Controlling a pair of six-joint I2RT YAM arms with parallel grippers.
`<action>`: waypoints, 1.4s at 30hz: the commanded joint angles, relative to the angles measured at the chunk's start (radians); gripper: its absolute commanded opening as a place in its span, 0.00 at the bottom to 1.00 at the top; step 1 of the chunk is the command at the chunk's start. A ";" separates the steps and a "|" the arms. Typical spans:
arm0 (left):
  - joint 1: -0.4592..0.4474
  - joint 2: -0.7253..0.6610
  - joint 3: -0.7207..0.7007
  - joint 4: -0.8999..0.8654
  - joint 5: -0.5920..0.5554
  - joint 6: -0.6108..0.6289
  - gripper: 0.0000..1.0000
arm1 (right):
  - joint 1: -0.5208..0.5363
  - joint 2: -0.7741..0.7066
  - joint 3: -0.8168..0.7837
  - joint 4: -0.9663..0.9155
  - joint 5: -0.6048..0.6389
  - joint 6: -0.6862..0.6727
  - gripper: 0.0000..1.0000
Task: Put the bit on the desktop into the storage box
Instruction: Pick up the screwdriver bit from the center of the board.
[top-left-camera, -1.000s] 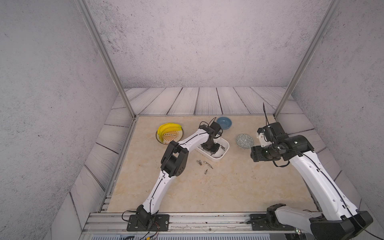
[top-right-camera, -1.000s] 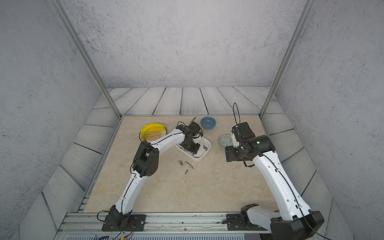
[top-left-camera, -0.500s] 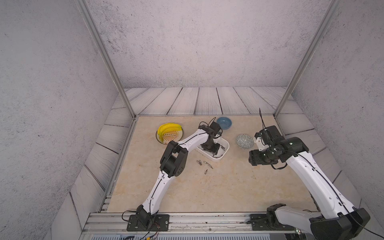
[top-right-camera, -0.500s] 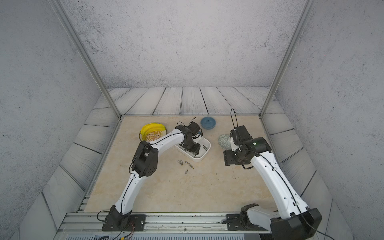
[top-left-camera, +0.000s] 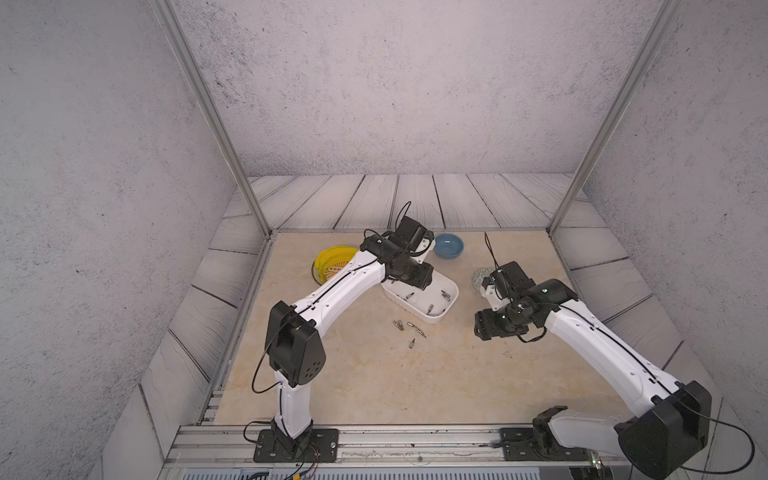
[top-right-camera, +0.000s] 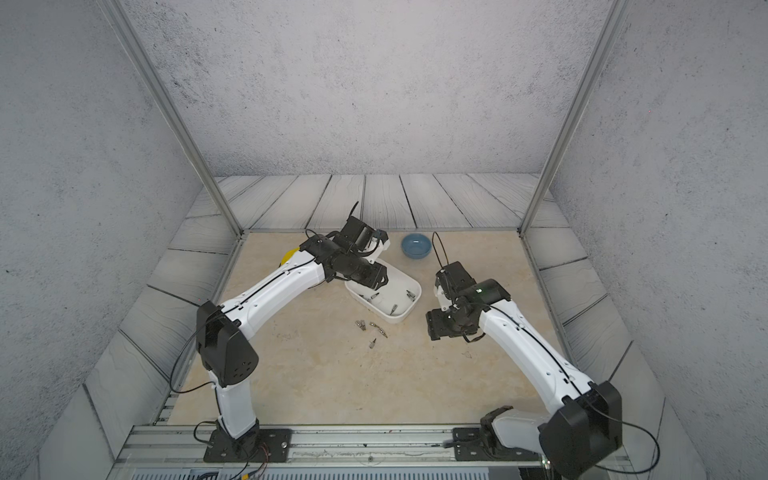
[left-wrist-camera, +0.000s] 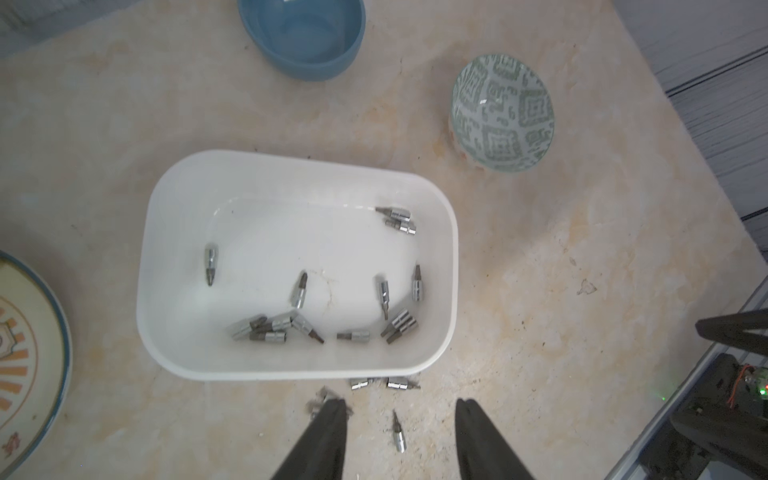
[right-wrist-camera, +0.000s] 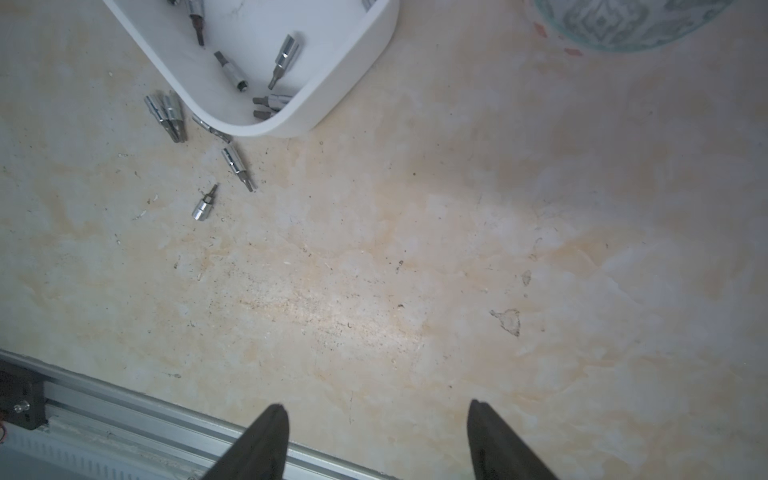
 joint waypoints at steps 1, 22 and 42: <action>0.003 -0.027 -0.128 0.025 -0.041 -0.027 0.48 | 0.061 0.034 -0.008 0.122 0.007 0.026 0.73; 0.089 -0.372 -0.740 0.137 -0.138 -0.131 0.48 | 0.319 0.599 0.201 0.325 0.083 0.050 0.68; 0.110 -0.451 -0.867 0.171 -0.118 -0.206 0.48 | 0.318 0.740 0.328 0.285 0.132 -0.020 0.54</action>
